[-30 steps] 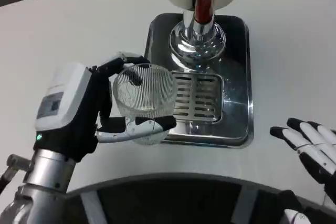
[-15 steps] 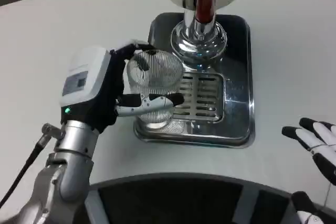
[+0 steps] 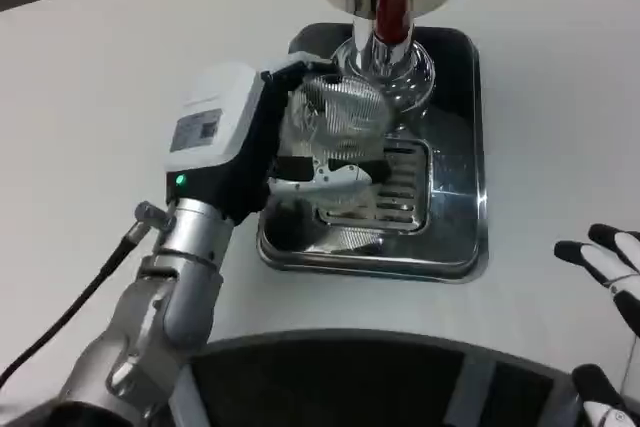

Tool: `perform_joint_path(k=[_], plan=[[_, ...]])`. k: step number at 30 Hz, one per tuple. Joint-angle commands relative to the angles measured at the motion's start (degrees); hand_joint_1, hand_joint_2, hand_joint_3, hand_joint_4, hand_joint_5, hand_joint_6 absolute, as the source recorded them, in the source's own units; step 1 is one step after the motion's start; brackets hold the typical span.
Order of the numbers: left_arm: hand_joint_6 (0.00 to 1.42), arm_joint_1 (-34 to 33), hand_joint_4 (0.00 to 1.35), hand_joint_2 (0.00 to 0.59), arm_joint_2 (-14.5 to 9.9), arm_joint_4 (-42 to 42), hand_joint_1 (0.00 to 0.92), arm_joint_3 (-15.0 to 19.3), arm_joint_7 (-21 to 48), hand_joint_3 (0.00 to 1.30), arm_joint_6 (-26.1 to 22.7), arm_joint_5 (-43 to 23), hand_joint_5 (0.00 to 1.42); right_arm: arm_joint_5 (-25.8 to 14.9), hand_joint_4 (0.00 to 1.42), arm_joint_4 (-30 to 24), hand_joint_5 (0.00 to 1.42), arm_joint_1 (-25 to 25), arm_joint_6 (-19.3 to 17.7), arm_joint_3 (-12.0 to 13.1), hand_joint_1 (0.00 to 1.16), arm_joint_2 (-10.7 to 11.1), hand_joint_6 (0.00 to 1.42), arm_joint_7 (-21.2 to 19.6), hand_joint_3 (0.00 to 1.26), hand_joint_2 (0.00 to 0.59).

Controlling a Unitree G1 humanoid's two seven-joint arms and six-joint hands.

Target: Grasp the cup under the faucet to collect the drink, then remove the cup.

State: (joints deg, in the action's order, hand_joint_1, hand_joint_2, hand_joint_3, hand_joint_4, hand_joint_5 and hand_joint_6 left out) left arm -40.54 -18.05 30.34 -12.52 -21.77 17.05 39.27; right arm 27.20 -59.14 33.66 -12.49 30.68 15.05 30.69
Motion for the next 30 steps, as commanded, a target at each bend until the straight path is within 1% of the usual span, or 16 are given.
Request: perform_joint_path(k=[1, 5, 10, 12, 13, 14, 16, 19, 22, 25, 30], plan=[[1.42, -0.35, 1.02, 0.002, -0.31, 2.06, 0.592, -2.40, -0.98, 0.93, 1.49, 1.00, 1.21, -0.73, 0.00, -0.86, 0.00, 0.33, 0.68, 0.40, 0.37, 0.30, 0.00, 0.67, 0.08, 0.536], [1.42, -0.66, 0.92, 0.001, -0.77, 2.49, 0.581, -3.73, -0.43, 0.86, 1.25, 1.17, 1.14, -0.80, 0.00, -0.86, 0.00, 0.30, 1.30, 0.31, 0.37, 0.55, 0.00, 0.71, 0.08, 0.536], [1.34, -0.57, 0.77, 0.008, -1.40, 1.94, 0.556, -4.64, -0.05, 0.75, -0.01, 1.80, 0.99, -0.74, 0.00, -0.86, 0.00, 0.17, 1.94, -0.17, 0.37, 0.89, 0.00, 0.65, 0.09, 0.535], [1.31, -0.59, 0.71, 0.016, -1.71, 1.69, 0.530, -4.91, 0.19, 0.70, -0.48, 1.76, 0.93, -0.69, 0.00, -0.86, 0.00, 0.10, 2.15, -0.39, 0.37, 0.92, 0.00, 0.66, 0.09, 0.535], [1.28, -0.60, 0.66, 0.030, -1.91, 1.45, 0.503, -4.99, 0.42, 0.66, -0.92, 1.85, 0.89, -0.61, 0.00, -0.86, 0.00, 0.05, 2.25, -0.55, 0.37, 0.93, 0.00, 0.66, 0.09, 0.535], [1.18, -0.60, 0.56, 0.064, -2.07, 1.19, 0.443, -5.01, 0.64, 0.59, -1.33, 1.98, 0.80, -0.53, 0.00, -0.86, 0.00, -0.01, 2.34, -0.70, 0.37, 0.94, 0.00, 0.66, 0.09, 0.535], [1.09, -0.58, 0.46, 0.076, -2.34, 0.62, 0.364, -5.08, 1.24, 0.50, -2.22, 2.29, 0.70, -0.42, 0.00, -0.86, 0.00, -0.11, 2.52, -0.94, 0.37, 1.00, 0.00, 0.67, 0.09, 0.535], [0.93, -0.51, 0.37, 0.077, -2.67, -0.33, 0.316, -5.21, 2.62, 0.41, -3.75, 2.58, 0.58, -0.37, 0.00, -0.86, 0.00, -0.33, 2.87, -1.30, 0.37, 1.12, 0.00, 0.78, 0.10, 0.535], [0.75, -0.47, 0.30, 0.074, -2.93, -0.88, 0.289, -5.31, 4.16, 0.36, -4.09, 2.31, 0.49, -0.35, 0.00, -0.86, 0.00, -0.62, 3.07, -1.60, 0.37, 1.35, 0.00, 0.77, 0.10, 0.535], [0.68, -0.28, 0.26, 0.084, -3.03, -1.49, 0.286, -5.35, 4.59, 0.33, -4.25, 2.38, 0.44, -0.50, 0.00, -0.86, 0.00, -1.15, 3.49, -1.77, 0.37, 1.69, 0.00, 0.81, 0.11, 0.528], [0.63, -0.37, 0.21, 0.079, -2.96, -2.84, 0.283, -5.30, 5.77, 0.31, -4.75, 2.41, 0.40, -0.98, 0.00, -0.86, 0.00, -1.65, 4.30, -1.59, 0.38, 2.50, 0.00, 1.04, 0.11, 0.527]])
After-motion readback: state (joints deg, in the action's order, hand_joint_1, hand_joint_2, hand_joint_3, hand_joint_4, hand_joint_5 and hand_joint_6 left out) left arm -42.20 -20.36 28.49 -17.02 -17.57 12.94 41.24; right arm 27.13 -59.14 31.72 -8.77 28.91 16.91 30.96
